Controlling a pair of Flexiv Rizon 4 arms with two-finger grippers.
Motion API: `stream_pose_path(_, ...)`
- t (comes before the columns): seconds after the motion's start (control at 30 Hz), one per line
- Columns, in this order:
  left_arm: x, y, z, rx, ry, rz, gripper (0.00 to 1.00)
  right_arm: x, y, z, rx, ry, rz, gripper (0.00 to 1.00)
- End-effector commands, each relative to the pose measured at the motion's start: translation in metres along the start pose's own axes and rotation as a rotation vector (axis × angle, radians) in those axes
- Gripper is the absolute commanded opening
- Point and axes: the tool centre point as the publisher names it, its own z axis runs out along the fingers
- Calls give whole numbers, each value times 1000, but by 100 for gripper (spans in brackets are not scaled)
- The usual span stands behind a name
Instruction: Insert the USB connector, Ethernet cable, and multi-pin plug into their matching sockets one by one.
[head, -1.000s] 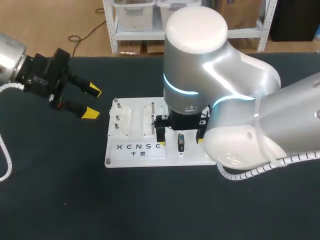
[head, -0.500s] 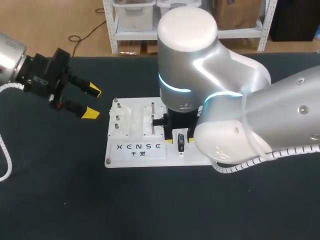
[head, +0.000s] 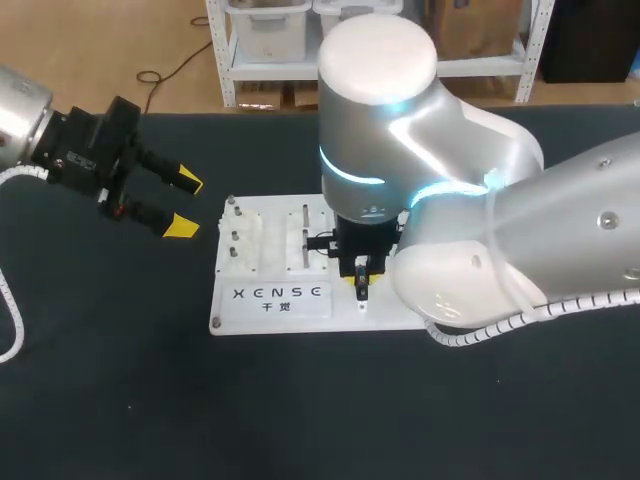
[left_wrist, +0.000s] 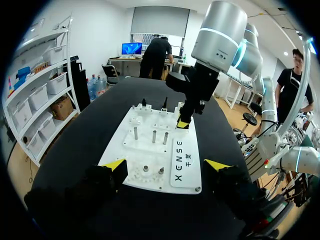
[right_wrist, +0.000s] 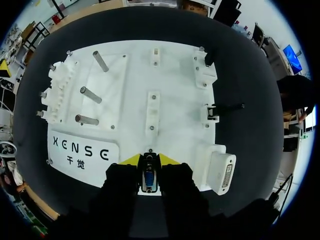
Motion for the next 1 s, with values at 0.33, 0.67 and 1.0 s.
stream_pose_path(0.33, 1, 1, 0, 2, -2, 3, 100, -8, -27, -54, -40, -101, 20, 0)
stream_pose_path(0.67, 1, 1, 0, 2, -2, 3, 100, -9, -59, -67, -33, -113, 33, 0)
stream_pose_path(1.0, 1, 1, 0, 2, -2, 3, 100, -4, -75, -59, 2, -94, 34, 0)
